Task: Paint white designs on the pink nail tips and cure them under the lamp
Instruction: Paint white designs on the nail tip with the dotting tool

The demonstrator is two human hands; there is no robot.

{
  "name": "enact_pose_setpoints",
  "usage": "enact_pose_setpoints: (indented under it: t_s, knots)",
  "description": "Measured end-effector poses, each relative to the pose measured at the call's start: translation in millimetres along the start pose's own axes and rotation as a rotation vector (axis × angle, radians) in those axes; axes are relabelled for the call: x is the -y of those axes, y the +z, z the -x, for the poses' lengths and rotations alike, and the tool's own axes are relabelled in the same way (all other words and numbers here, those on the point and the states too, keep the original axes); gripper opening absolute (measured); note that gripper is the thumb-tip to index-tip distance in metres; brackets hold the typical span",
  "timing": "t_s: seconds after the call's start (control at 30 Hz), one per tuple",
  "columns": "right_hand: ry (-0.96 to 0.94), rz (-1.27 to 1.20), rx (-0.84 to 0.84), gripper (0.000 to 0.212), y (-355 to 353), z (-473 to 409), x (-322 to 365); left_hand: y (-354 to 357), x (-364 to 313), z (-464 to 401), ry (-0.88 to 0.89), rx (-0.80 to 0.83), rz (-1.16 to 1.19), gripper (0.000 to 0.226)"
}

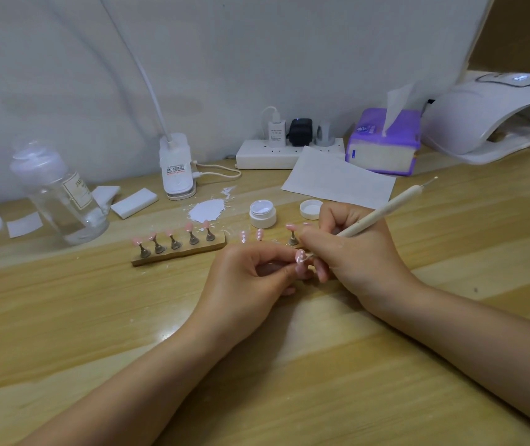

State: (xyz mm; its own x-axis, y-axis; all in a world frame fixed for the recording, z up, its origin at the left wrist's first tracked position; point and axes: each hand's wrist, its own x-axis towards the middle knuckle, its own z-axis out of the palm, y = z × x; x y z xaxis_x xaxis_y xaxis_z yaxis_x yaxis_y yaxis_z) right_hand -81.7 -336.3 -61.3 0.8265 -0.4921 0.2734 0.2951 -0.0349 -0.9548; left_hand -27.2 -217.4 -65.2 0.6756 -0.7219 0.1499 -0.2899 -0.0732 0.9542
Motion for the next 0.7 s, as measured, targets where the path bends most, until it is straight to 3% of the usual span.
enact_pose_setpoints:
  t_s: [0.7]
  knots:
    - [-0.004,-0.006,-0.006,0.047,-0.3,-1.5,-2.9,0.2,-1.0,-0.3,-0.017,0.002,0.01,0.015]
